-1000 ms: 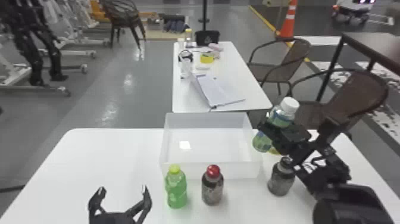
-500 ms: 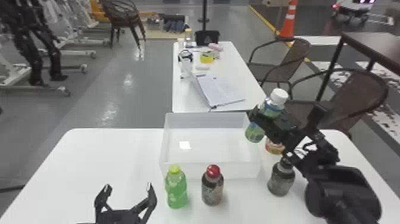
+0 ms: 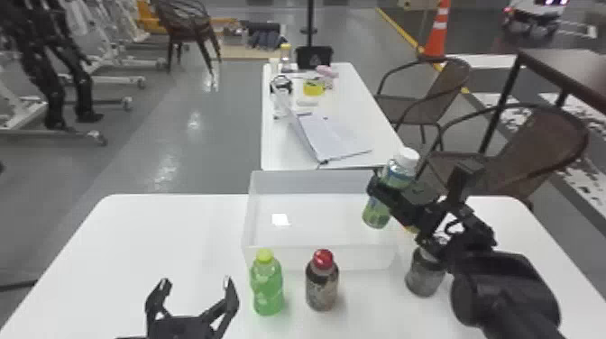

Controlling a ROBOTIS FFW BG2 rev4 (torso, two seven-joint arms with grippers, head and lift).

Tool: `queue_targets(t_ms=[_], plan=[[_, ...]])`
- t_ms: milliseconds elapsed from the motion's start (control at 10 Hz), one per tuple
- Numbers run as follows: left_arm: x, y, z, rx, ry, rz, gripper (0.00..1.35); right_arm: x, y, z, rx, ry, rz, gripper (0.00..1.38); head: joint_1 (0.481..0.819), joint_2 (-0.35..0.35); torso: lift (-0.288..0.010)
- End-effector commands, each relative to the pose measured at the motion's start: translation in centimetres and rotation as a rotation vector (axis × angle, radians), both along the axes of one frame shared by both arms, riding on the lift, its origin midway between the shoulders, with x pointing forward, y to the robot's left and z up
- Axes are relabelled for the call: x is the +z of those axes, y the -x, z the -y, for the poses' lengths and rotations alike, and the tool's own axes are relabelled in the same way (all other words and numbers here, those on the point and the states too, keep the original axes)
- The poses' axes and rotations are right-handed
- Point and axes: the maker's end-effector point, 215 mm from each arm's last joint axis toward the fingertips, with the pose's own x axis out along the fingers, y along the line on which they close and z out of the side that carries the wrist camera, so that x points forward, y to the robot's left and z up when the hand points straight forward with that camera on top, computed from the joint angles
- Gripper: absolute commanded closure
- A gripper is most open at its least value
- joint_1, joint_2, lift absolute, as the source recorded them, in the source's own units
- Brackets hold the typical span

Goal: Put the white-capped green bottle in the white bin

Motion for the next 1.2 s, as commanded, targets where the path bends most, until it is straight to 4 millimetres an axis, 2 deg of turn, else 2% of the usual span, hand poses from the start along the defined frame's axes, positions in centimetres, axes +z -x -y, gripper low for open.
queue_targets(t_ms=[0, 100, 200, 400, 500, 700, 800, 900, 1000, 1100], plan=[[0.0, 0.0, 0.0, -0.001, 0.001, 0.003, 0.17, -0.8, 0.0, -0.5, 0.010, 0.008, -0.018, 0.85, 0.549, 0.000, -0.100], [0.1, 0.0, 0.1, -0.002, 0.001, 0.005, 0.17, -1.0, 0.0, -0.7, 0.014, 0.012, -0.022, 0.72, 0.549, 0.000, -0.100], [0.0, 0.0, 0.0, -0.002, 0.003, 0.003, 0.17, -1.2, 0.0, -0.9, 0.017, 0.017, -0.025, 0.46, 0.549, 0.000, -0.100], [0.0, 0.0, -0.1, 0.000, 0.004, 0.005, 0.17, -1.3, 0.1, -1.0, 0.020, 0.018, -0.025, 0.13, 0.549, 0.000, -0.100], [0.0, 0.0, -0.1, 0.000, 0.004, 0.005, 0.17, -1.2, 0.1, -1.0, 0.019, 0.014, -0.023, 0.08, 0.549, 0.000, -0.100], [0.0, 0.1, -0.1, 0.000, 0.004, 0.005, 0.17, -0.4, 0.7, -1.3, 0.021, -0.020, -0.006, 0.10, 0.549, 0.000, -0.100], [0.2, 0.0, -0.1, 0.000, 0.003, 0.011, 0.17, 0.6, 1.6, -1.6, 0.019, -0.058, 0.018, 0.10, 0.549, 0.000, -0.100], [0.3, 0.1, -0.1, 0.001, 0.003, 0.014, 0.17, 2.1, 2.8, -0.8, -0.034, -0.101, 0.050, 0.10, 0.549, 0.000, -0.100], [0.4, 0.1, -0.2, 0.009, 0.006, 0.015, 0.17, 3.8, 4.5, 0.0, -0.080, -0.102, 0.086, 0.10, 0.549, 0.000, -0.100], [0.3, 0.2, -0.5, 0.017, 0.010, 0.012, 0.17, 4.5, 6.4, 0.2, -0.087, -0.081, 0.093, 0.10, 0.549, 0.000, -0.100]])
